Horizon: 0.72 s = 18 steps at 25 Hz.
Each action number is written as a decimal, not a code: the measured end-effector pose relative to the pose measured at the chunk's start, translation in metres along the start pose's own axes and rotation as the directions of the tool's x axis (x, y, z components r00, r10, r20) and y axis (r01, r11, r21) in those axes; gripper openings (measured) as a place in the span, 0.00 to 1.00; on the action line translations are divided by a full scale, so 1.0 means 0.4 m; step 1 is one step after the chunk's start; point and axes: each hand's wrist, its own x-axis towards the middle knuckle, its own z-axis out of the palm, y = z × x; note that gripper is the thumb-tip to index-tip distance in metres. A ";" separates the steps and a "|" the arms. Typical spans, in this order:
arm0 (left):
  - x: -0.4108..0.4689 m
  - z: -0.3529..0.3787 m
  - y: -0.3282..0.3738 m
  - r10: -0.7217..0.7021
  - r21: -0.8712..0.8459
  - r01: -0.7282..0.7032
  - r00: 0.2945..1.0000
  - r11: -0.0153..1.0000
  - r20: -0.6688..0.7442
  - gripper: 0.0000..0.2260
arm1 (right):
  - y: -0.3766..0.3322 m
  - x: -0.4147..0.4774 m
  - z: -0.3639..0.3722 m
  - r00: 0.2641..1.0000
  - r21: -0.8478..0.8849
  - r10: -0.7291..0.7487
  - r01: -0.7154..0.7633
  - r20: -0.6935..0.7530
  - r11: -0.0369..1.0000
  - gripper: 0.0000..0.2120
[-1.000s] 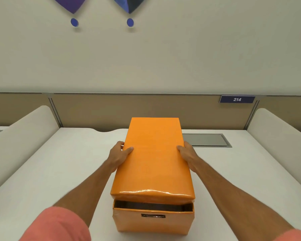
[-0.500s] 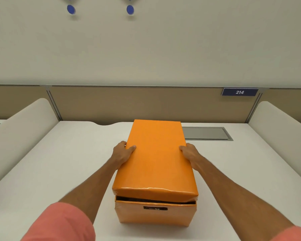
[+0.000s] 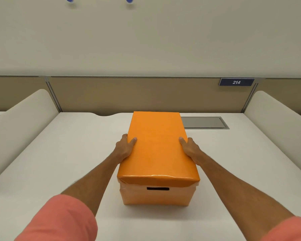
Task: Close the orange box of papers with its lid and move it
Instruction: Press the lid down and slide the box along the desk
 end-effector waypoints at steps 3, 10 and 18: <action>-0.009 0.013 -0.014 0.031 0.004 -0.030 0.999 1.000 -0.009 0.29 | 0.018 -0.010 0.012 0.999 -0.041 -0.035 0.034 -0.030 0.999 0.30; 0.015 0.034 -0.036 0.056 0.144 -0.047 0.997 0.988 -0.060 0.28 | 0.039 0.010 0.025 0.996 -0.130 -0.061 0.053 -0.063 0.990 0.30; 0.136 0.023 0.056 0.258 0.544 -0.217 0.966 0.810 0.001 0.37 | -0.025 0.084 0.017 0.939 -0.454 -0.313 0.218 -0.143 0.864 0.38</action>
